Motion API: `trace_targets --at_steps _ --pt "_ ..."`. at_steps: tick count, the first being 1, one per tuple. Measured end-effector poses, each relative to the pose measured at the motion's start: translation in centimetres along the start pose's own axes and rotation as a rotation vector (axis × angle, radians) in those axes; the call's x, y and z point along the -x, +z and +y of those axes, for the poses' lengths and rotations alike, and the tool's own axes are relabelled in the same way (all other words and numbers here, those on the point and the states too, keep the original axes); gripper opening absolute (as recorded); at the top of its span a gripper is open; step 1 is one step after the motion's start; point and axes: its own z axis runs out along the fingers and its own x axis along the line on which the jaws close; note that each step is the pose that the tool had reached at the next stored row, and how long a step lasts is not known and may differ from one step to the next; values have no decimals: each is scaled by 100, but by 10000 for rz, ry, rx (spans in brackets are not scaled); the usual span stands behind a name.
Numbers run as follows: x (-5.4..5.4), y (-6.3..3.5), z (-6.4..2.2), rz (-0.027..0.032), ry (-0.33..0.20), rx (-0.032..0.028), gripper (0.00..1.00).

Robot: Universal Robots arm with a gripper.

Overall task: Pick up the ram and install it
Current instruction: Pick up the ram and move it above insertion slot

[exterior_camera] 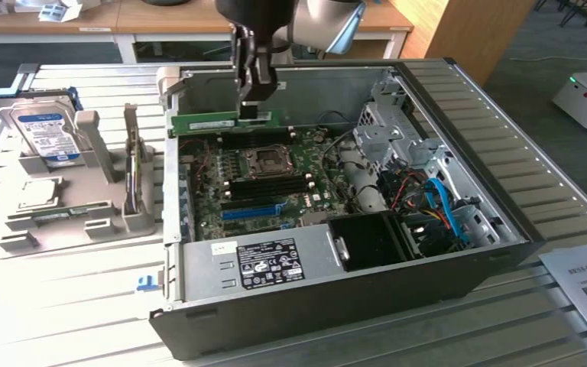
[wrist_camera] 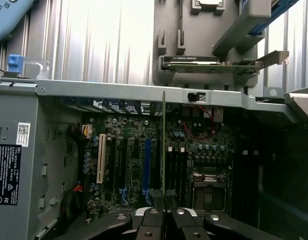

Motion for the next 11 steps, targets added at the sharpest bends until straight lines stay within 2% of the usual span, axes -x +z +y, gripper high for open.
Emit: trace_targets --at_steps 11 --pt "-9 -15 -278 -2 0 17 12"
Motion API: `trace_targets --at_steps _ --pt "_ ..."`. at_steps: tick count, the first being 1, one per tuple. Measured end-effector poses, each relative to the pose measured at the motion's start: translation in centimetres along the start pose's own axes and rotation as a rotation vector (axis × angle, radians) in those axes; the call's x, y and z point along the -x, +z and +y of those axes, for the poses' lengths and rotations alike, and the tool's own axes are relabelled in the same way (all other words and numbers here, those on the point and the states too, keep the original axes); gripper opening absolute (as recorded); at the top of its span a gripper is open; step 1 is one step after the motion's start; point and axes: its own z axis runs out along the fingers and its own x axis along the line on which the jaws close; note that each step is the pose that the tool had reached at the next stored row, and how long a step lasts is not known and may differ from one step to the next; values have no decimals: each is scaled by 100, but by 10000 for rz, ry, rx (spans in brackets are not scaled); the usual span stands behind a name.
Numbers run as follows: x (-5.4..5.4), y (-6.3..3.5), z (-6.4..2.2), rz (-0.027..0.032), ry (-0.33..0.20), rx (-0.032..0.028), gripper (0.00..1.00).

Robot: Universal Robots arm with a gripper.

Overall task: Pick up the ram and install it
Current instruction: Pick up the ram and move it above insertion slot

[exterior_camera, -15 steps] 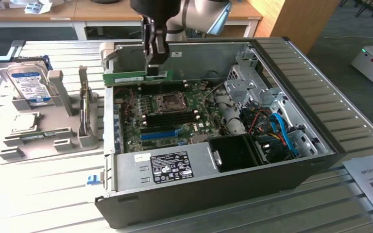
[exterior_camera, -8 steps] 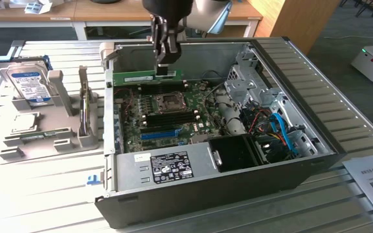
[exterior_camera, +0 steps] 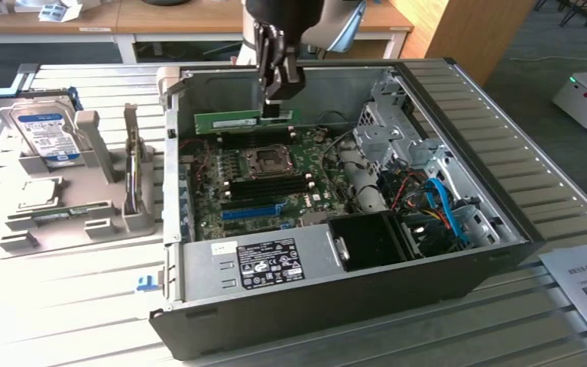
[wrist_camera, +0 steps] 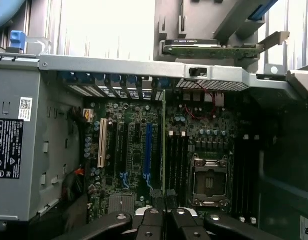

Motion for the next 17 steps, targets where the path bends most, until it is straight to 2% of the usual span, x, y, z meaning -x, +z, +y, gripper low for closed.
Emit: trace_targets --at_steps 10,17 --pt "-6 -10 -169 0 1 3 12" --pt "-6 -10 -175 0 1 4 12"
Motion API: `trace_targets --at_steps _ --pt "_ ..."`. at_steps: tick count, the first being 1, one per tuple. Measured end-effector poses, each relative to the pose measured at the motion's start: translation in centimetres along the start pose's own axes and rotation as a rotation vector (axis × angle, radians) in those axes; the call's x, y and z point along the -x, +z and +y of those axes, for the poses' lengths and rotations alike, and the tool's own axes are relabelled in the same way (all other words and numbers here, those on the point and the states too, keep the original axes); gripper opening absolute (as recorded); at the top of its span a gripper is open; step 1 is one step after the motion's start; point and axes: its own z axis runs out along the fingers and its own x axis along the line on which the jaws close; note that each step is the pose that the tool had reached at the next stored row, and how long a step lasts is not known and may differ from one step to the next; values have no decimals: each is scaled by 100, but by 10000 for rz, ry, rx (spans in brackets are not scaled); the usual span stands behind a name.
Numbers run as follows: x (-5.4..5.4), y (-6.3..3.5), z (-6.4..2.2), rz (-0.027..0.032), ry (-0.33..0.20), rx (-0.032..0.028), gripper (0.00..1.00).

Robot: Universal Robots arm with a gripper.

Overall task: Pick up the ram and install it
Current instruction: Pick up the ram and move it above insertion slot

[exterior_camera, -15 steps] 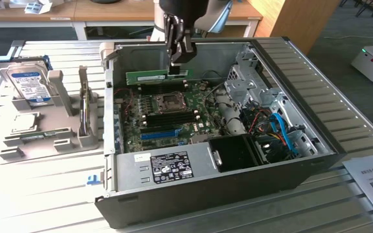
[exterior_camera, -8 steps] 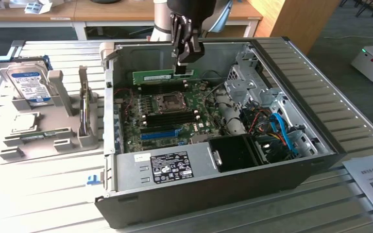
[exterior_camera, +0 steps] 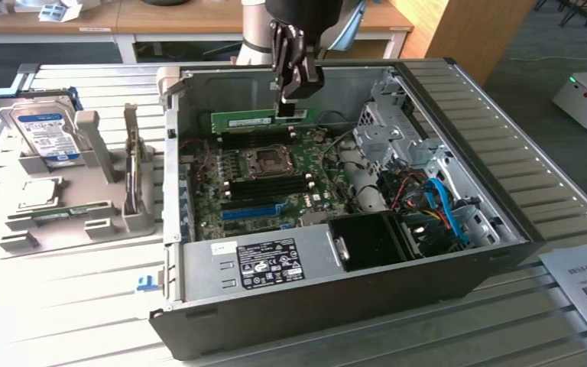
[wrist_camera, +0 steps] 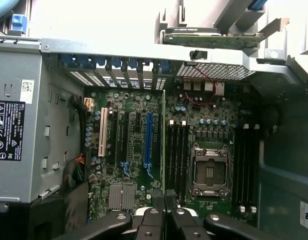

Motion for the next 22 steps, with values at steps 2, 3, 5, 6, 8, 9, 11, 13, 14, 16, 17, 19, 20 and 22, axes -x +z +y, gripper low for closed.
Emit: trace_targets --at_steps 2,3,5,6,8,9,11,13,14,16,17,19,20,22 --pt "0 0 -9 -1 -2 0 12" --pt "-1 -1 -16 0 -1 0 12" --pt "-1 -2 -43 0 0 0 12" --pt "-2 -3 -58 0 1 0 12" --pt "-3 -5 -91 0 0 0 12" --pt "-4 -6 -107 0 0 0 12" --pt "-5 -7 -134 0 -1 0 12" --pt "-5 -8 -137 0 0 0 12" --pt "-5 -8 -137 0 1 0 12" --pt "-5 -8 -137 0 0 0 12" --pt "-5 -8 -137 0 0 0 12" --pt "-5 -7 -137 -1 1 0 12" --pt "-4 -3 -138 -2 0 -1 12" --pt "-5 12 -138 1 1 0 12"
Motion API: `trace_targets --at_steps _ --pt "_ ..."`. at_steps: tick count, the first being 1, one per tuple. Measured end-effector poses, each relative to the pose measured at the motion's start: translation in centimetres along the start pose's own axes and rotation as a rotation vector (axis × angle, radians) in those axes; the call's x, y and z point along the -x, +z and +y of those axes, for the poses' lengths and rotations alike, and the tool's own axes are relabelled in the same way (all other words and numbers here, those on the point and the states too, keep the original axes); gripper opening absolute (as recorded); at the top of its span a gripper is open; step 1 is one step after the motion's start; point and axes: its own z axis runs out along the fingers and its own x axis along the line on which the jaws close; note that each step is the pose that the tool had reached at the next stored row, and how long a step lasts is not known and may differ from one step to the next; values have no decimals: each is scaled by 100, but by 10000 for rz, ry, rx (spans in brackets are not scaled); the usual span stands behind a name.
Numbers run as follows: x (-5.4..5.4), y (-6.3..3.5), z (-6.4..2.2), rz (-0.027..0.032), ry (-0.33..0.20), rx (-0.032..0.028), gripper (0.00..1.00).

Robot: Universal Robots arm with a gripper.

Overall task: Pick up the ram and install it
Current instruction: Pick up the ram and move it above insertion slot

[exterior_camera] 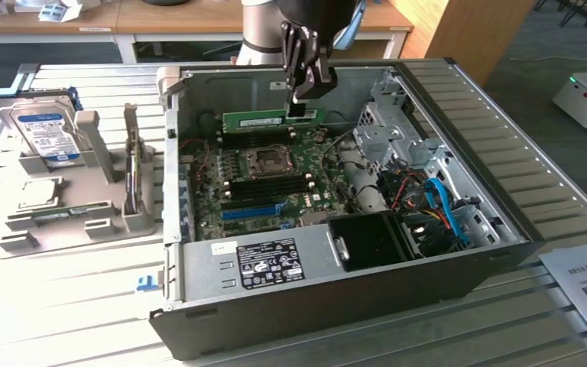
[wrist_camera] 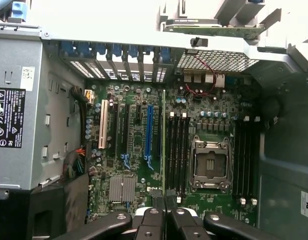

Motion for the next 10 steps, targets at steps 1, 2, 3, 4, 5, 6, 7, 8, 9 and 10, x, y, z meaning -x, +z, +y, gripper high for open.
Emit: trace_targets --at_steps 1,2,3,4,5,6,7,8,9,10 --pt "0 10 -1 -2 -1 -1 12" --pt "-1 20 -1 -1 0 0 12" --pt "-1 33 -2 -1 -1 -1 12" --pt "-1 47 -3 0 0 -2 12" --pt "-2 62 -4 -1 -1 -3 12" --pt "-2 78 -5 -2 -1 -5 12" --pt "-2 94 -6 -2 -2 -7 12" --pt "-3 108 -7 -1 -2 -8 12" --pt "-3 122 -7 -1 -1 -9 12" --pt "-3 137 -8 -2 -1 -10 12"
